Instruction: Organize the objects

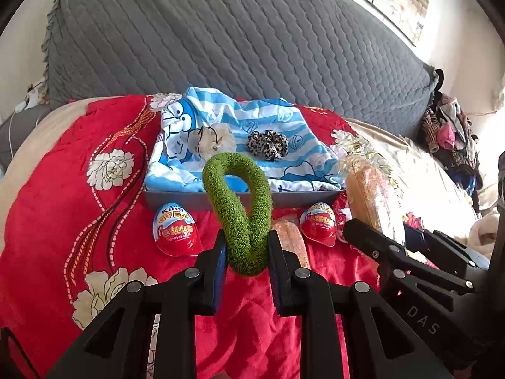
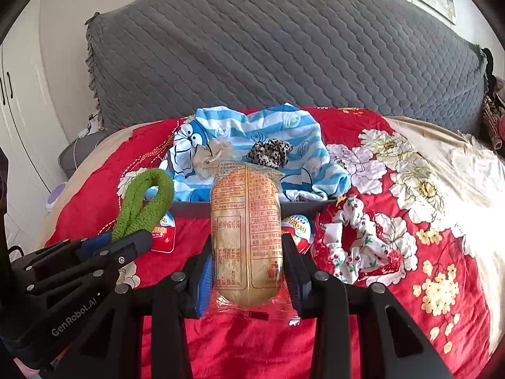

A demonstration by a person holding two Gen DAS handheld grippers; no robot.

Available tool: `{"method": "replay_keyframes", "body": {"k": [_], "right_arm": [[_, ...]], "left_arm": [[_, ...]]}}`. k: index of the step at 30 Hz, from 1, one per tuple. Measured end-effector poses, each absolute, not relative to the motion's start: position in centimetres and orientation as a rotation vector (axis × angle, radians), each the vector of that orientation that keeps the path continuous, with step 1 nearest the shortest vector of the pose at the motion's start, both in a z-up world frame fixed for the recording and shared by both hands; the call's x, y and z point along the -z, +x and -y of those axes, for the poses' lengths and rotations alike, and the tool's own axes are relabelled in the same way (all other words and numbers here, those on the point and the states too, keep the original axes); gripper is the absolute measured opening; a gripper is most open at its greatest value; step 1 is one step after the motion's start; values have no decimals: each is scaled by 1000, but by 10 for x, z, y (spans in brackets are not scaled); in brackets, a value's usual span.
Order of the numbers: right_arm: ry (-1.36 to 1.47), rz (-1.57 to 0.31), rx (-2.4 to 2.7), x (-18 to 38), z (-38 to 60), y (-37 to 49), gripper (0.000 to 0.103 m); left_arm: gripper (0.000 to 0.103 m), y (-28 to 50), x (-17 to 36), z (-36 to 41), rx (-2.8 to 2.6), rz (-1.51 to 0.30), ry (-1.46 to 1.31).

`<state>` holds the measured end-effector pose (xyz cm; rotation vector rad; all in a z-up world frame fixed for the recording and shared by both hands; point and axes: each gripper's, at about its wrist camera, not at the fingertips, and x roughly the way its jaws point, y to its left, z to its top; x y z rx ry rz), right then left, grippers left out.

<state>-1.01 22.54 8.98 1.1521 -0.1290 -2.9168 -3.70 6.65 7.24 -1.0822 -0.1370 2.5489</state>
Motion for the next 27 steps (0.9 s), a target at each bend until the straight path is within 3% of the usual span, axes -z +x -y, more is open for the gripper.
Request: {"method": "replay_keyframes", "body": {"k": [27], "right_arm": [[1087,125,2951,-109,-234,-37,39]], "left_arm": [[24,-67,-88,-71,-2572,66,-1028]]}}
